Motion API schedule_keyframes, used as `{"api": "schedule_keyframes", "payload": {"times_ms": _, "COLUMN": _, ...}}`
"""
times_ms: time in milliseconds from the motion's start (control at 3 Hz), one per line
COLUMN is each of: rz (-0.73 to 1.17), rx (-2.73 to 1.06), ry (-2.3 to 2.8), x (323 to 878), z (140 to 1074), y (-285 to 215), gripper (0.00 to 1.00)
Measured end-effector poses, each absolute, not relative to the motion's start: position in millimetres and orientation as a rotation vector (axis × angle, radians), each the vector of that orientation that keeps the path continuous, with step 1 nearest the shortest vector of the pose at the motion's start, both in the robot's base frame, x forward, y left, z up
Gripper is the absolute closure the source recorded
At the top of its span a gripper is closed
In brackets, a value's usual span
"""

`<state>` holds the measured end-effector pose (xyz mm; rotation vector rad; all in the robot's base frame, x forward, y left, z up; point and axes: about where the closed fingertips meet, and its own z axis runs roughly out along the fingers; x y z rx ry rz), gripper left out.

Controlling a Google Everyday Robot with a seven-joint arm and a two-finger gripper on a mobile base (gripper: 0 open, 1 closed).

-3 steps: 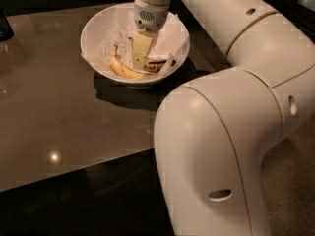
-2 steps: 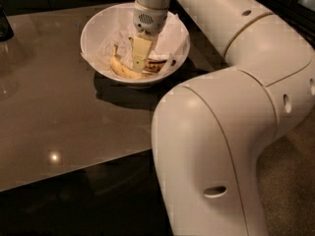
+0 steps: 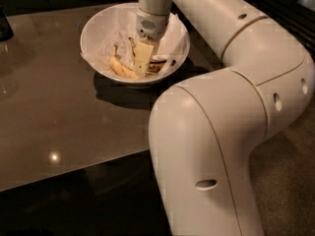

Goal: Pick banana from white bowl

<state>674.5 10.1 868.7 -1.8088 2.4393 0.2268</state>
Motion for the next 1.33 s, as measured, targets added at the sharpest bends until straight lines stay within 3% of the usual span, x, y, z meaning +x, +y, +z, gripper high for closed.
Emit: {"api": "schedule_keyframes", "payload": {"times_ms": 1333, "rz": 0.168, "rx": -1.834, "ry": 2.322, "x": 684, "z": 907, "y": -22, "gripper": 0.31}}
